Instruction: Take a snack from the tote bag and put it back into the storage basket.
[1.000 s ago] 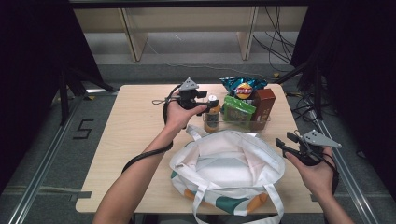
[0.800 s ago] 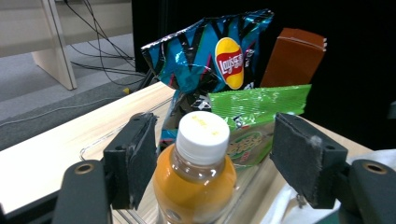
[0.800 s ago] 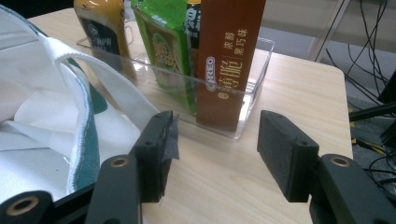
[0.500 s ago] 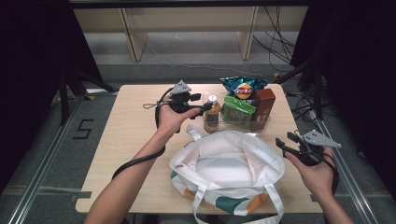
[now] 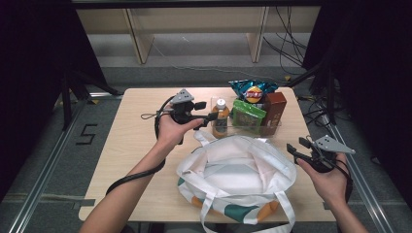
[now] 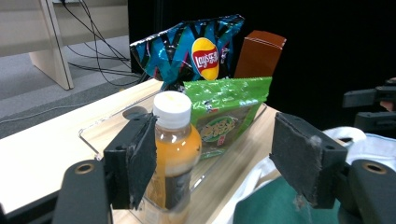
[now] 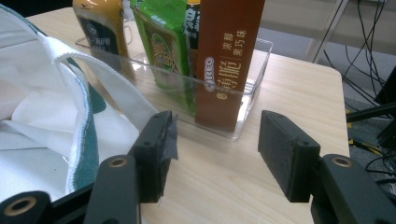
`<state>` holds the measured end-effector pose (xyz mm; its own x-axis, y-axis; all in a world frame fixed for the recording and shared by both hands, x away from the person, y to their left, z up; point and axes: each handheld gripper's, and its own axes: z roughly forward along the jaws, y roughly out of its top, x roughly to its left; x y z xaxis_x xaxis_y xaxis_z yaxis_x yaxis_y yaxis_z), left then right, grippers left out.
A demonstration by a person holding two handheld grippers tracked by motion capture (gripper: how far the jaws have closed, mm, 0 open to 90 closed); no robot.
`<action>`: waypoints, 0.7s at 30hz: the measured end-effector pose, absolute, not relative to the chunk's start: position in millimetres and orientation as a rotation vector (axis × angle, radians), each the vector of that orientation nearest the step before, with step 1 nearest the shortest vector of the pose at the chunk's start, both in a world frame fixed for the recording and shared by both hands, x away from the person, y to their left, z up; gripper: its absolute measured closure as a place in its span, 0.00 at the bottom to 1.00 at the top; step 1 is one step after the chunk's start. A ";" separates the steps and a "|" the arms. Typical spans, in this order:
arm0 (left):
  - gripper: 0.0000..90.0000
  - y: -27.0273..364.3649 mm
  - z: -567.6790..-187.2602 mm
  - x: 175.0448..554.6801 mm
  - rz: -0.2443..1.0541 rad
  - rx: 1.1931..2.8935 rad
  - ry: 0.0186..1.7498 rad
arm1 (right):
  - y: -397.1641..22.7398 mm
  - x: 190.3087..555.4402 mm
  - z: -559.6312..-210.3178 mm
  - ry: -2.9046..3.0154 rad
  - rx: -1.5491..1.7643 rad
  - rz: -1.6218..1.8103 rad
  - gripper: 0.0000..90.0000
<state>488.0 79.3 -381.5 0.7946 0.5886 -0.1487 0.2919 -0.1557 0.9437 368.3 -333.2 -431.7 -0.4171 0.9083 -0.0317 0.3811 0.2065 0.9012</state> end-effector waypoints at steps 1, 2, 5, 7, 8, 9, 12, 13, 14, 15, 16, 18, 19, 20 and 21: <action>0.34 80.5 -381.1 484.9 0.299 1.747 0.683 | -333.3 368.3 -431.8 1.905 1.195 1.173 0.51; 0.34 81.6 -380.7 483.0 0.301 1.749 0.681 | -333.9 368.6 -432.0 1.906 1.186 1.168 0.51; 0.34 84.5 -378.8 474.7 0.307 1.746 0.672 | -333.3 369.1 -432.9 1.878 1.176 1.170 0.51; 0.34 85.8 -377.9 468.9 0.310 1.749 0.662 | -334.0 368.9 -432.0 1.899 1.184 1.155 0.51; 0.34 86.5 -377.4 466.0 0.312 1.752 0.657 | -334.3 369.2 -432.1 1.903 1.172 1.154 0.51; 0.34 87.2 -377.1 463.3 0.312 1.752 0.651 | -333.9 368.9 -432.1 1.899 1.179 1.154 0.51; 0.34 89.8 -375.9 455.5 0.315 1.755 0.638 | -333.8 368.9 -431.6 1.901 1.182 1.161 0.51; 0.34 90.9 -375.6 452.9 0.316 1.754 0.636 | -334.5 369.0 -431.3 1.904 1.173 1.156 0.51; 0.34 92.0 -375.6 450.4 0.316 1.753 0.630 | -333.9 367.6 -431.0 1.905 1.188 1.164 0.51; 0.34 93.1 -375.9 447.8 0.319 1.757 0.630 | -334.7 367.2 -430.8 1.919 1.179 1.167 0.51; 0.34 94.3 -376.3 445.3 0.319 1.759 0.629 | -333.3 367.3 -430.9 1.899 1.205 1.181 0.51; 0.34 96.8 -377.2 440.8 0.318 1.761 0.628 | -335.3 369.3 -431.2 1.907 1.171 1.174 0.51; 0.34 97.9 -377.8 438.7 0.320 1.759 0.626 | -335.5 369.6 -431.6 1.906 1.163 1.170 0.51; 0.34 99.3 -379.1 436.0 0.314 1.755 0.621 | -333.5 367.4 -430.7 1.908 1.196 1.176 0.51; 0.34 100.8 -380.0 433.2 0.317 1.760 0.623 | -331.8 367.3 -430.4 1.896 1.208 1.189 0.51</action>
